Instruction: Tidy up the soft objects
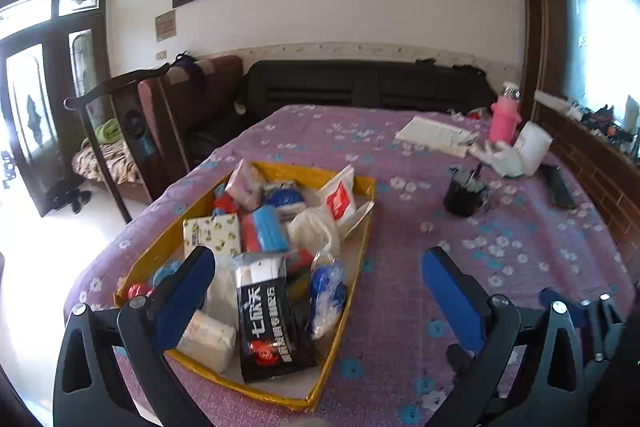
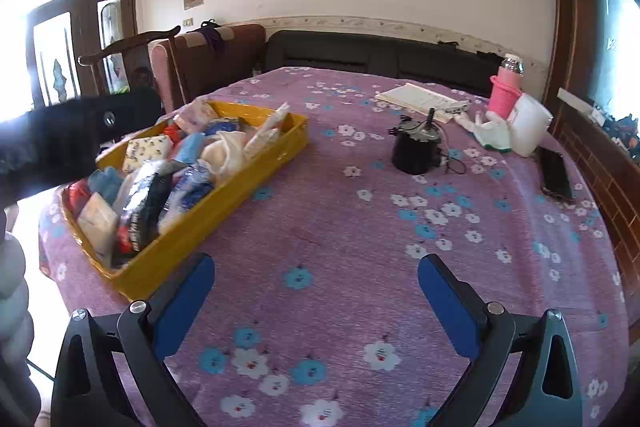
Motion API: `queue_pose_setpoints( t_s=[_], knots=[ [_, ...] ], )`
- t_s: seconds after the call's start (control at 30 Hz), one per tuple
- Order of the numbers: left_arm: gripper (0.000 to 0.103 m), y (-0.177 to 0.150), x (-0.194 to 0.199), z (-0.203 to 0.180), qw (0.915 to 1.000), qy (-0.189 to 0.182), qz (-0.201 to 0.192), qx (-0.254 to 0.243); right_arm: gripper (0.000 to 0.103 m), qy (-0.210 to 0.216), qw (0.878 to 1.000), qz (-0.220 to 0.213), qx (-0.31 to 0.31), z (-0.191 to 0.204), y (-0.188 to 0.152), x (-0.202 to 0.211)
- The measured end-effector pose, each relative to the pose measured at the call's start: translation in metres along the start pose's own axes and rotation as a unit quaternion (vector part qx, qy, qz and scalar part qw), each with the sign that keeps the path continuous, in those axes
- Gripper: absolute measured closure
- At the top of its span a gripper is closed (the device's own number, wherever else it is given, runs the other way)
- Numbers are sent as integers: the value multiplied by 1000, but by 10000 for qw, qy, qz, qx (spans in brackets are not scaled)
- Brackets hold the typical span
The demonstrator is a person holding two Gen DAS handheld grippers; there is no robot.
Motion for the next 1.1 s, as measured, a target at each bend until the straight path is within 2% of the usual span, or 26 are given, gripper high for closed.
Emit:
queue_pose_setpoints(
  t_s=[0.13, 0.27, 0.5, 1.1],
  knots=[
    [0, -5, -3, 8, 9991, 420, 60, 68, 0, -38, 9999, 47, 94, 4, 1, -4],
    [0, -7, -6, 24, 9983, 549, 118, 167, 0, 57, 9997, 96, 218, 17, 5, -8],
    [0, -12, -12, 50, 9973, 567, 220, 411, 0, 19, 9979, 267, 584, 48, 13, -15],
    [0, -28, -20, 117, 9903, 735, 409, 1110, 0, 16, 9938, 436, 1019, 97, 26, -26]
  ],
)
Point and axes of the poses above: each gripper's, at about its wrist camera, not at the fingertips, and x roughly against the way its jaws point, z to its left, y to its top, the point moved 1 cm from there along -x, roughly the way its jaws point, and after that the axes turned 10 degrees about -y, right-handed, at the moved point
